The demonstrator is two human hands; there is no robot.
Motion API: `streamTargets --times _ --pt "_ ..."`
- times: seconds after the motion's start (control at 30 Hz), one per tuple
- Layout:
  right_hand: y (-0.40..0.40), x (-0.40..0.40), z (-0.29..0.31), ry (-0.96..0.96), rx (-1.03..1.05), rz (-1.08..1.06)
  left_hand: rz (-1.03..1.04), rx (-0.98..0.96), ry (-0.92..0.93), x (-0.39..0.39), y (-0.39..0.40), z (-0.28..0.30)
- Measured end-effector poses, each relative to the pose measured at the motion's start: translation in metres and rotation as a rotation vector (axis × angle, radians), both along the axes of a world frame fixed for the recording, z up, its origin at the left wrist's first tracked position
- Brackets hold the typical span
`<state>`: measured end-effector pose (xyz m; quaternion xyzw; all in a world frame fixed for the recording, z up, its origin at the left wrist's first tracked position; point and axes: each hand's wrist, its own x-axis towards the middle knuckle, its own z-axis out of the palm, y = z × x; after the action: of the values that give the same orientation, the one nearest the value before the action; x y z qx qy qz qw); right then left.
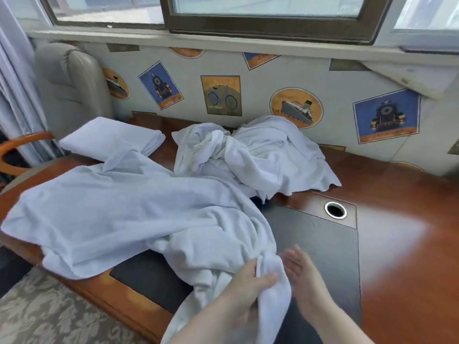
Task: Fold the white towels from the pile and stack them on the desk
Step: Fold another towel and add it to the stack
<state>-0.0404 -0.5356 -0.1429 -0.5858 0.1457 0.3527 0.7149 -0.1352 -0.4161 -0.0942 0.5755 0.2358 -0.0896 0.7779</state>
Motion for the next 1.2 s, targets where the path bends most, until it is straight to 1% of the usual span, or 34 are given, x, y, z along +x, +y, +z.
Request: streamTargets --times 0.07,0.1,0.13,0.17,0.2,0.23,0.27,0.3,0.33,0.4,0.43,0.47,0.57,0.6,0.63,0.67,0.7,0.77,0.8,0.83,0.9,0.93,0.97,1.0,1.07,1.1,1.13,1.17,1.2 --pt "-0.025 -0.027 -0.017 0.016 0.11 0.085 0.106 -0.109 -0.017 0.022 -0.007 0.011" --pt "-0.039 -0.036 -0.018 -0.048 0.128 0.159 0.125 -0.147 -0.038 0.034 -0.011 0.018" --pt "-0.053 -0.042 -0.017 -0.145 0.223 0.203 0.128 -0.189 -0.064 0.047 -0.016 0.027" --pt "-0.067 -0.044 -0.015 -0.235 0.328 0.188 0.127 -0.249 -0.096 0.06 -0.021 0.036" --pt "-0.077 -0.045 -0.003 -0.274 0.41 0.22 0.132 -0.323 -0.12 0.073 -0.026 0.044" --pt "-0.087 -0.044 0.011 -0.323 0.317 0.276 0.145 -0.399 -0.143 0.084 -0.032 0.052" --pt "-0.097 -0.039 0.025 -0.231 0.204 0.331 0.157 -0.452 -0.176 0.094 -0.037 0.061" --pt "-0.109 -0.032 0.033 -0.212 0.094 0.334 0.171 -0.476 -0.216 0.102 -0.04 0.068" --pt "-0.124 -0.022 0.035 -0.243 0.039 0.256 0.184 -0.459 -0.258 0.109 -0.042 0.075" --pt "-0.15 -0.001 0.047 -0.311 -0.018 0.073 0.181 -0.36 -0.303 0.122 -0.044 0.087" --pt "-0.164 0.008 0.058 -0.332 -0.038 0.032 0.172 -0.308 -0.306 0.129 -0.045 0.091" --pt "-0.176 0.017 0.071 -0.351 -0.046 0.055 0.167 -0.27 -0.308 0.136 -0.047 0.095" --pt "-0.206 0.047 0.11 -0.387 -0.209 0.377 0.163 -0.179 -0.296 0.166 -0.064 0.105" --pt "-0.213 0.063 0.12 -0.405 -0.266 0.445 0.155 -0.152 -0.293 0.18 -0.072 0.107" --pt "-0.217 0.081 0.128 -0.435 -0.309 0.45 0.132 -0.131 -0.296 0.195 -0.08 0.11" --pt "-0.22 0.102 0.136 -0.492 -0.364 0.39 0.085 -0.115 -0.306 0.209 -0.088 0.114" --pt "-0.221 0.124 0.143 -0.568 -0.475 0.269 0.014 -0.1 -0.314 0.223 -0.095 0.119" --pt "-0.227 0.164 0.15 -0.692 -0.747 -0.104 -0.123 -0.054 -0.272 0.243 -0.104 0.127" --pt "-0.231 0.175 0.151 -0.71 -0.816 -0.28 -0.167 -0.022 -0.229 0.249 -0.107 0.127" --pt "-0.233 0.18 0.148 -0.721 -0.824 -0.387 -0.199 0.023 -0.197 0.251 -0.11 0.124" --pt "-0.228 0.169 0.128 -0.802 -0.822 -0.447 -0.246 0.211 -0.191 0.243 -0.113 0.102" --pt "-0.221 0.152 0.109 -0.855 -0.8 -0.417 -0.243 0.32 -0.198 0.232 -0.114 0.083" --pt "-0.211 0.131 0.085 -0.886 -0.769 -0.345 -0.203 0.437 -0.197 0.216 -0.114 0.06" --pt "-0.2 0.104 0.058 -0.878 -0.749 -0.257 -0.147 0.576 -0.186 0.195 -0.112 0.033" --pt "-0.181 0.047 0.007 -0.789 -0.728 -0.088 -0.022 0.808 -0.107 0.144 -0.106 -0.02" --pt "-0.172 0.021 -0.013 -0.741 -0.717 0.023 0.025 0.868 -0.054 0.117 -0.104 -0.043" --pt "-0.166 0.0 -0.03 -0.75 -0.749 0.199 0.055 0.886 -0.019 0.093 -0.102 -0.061" --pt "-0.158 -0.017 -0.04 -0.832 -0.814 0.417 0.079 0.89 -0.006 0.073 -0.1 -0.074" --pt "-0.151 -0.027 -0.044 -0.935 -0.896 0.588 0.101 0.907 -0.005 0.058 -0.098 -0.083"
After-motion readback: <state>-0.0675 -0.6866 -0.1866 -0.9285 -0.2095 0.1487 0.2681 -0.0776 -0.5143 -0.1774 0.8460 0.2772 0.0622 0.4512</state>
